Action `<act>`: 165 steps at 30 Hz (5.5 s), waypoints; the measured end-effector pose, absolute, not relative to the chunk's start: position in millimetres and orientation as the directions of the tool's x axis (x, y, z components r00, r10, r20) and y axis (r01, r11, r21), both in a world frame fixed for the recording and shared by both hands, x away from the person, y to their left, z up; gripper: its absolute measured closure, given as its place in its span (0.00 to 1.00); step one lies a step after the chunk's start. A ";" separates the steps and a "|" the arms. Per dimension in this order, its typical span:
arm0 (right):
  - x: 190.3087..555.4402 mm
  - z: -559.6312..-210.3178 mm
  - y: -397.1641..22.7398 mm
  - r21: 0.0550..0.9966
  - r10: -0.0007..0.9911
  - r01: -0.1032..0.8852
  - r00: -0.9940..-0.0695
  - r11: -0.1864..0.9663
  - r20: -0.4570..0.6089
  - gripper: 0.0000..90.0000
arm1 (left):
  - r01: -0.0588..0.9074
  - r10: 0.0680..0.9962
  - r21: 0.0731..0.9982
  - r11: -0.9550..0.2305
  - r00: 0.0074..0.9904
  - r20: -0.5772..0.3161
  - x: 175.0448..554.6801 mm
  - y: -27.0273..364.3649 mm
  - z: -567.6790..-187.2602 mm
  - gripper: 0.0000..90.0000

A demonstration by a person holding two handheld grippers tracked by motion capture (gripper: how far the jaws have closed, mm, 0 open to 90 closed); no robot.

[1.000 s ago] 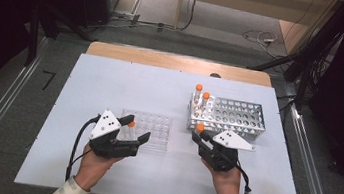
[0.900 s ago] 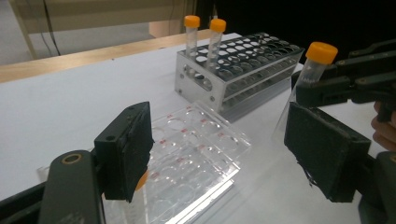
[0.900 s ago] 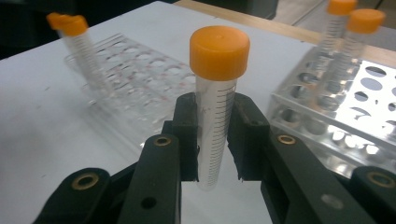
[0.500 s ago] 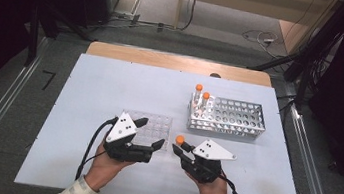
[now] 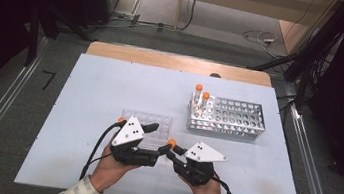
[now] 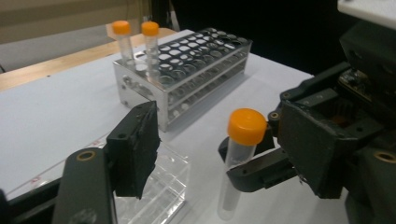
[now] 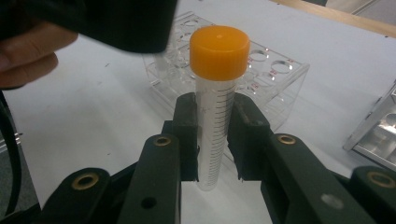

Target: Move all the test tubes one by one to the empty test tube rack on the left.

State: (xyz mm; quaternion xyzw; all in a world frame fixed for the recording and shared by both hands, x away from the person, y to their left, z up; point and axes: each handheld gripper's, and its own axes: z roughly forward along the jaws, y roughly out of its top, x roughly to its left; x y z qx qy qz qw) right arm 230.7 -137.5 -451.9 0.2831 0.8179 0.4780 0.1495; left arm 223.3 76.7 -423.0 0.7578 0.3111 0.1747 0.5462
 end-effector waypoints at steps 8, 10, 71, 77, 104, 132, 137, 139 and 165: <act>229.7 -454.6 -134.2 0.863 0.592 0.318 -0.805 0.392 0.027 0.80 | 0.284 0.618 0.931 -0.229 0.781 -0.086 225.1 69.0 -427.2 0.52; 229.5 -454.1 -134.2 0.866 0.592 0.317 -0.805 0.388 0.029 0.80 | 0.286 0.611 0.929 -0.233 0.787 -0.089 224.7 67.8 -428.4 0.58; 236.7 -455.0 -141.0 0.857 0.644 0.392 -0.759 0.333 0.097 0.12 | 0.251 0.692 0.958 -0.139 0.716 -0.087 232.9 97.2 -393.9 0.78; 236.7 -455.0 -141.2 0.857 0.641 0.394 -0.761 0.332 0.101 0.13 | 0.242 0.717 0.961 -0.130 0.693 -0.078 235.1 105.6 -389.0 0.78; 238.3 -455.0 -143.3 0.852 0.640 0.402 -0.761 0.335 0.107 0.14 | 0.247 0.804 0.957 -0.151 0.594 -0.026 243.4 132.4 -401.5 0.78; 239.1 -453.9 -145.3 0.854 0.640 0.402 -0.760 0.329 0.111 0.16 | 0.296 0.801 0.932 -0.208 0.599 -0.012 241.7 128.8 -428.1 0.74; 239.3 -453.9 -145.5 0.854 0.640 0.403 -0.760 0.329 0.112 0.16 | 0.292 0.804 0.935 -0.202 0.595 -0.012 241.4 129.1 -427.6 0.68; 239.5 -453.8 -145.7 0.854 0.641 0.403 -0.760 0.328 0.112 0.16 | 0.292 0.805 0.936 -0.197 0.593 -0.015 241.3 129.4 -427.3 0.66; 266.8 -441.9 -173.2 0.867 0.767 0.425 -0.636 0.260 0.082 0.19 | 0.327 0.824 0.934 -0.144 0.562 -0.070 242.9 130.4 -424.9 0.19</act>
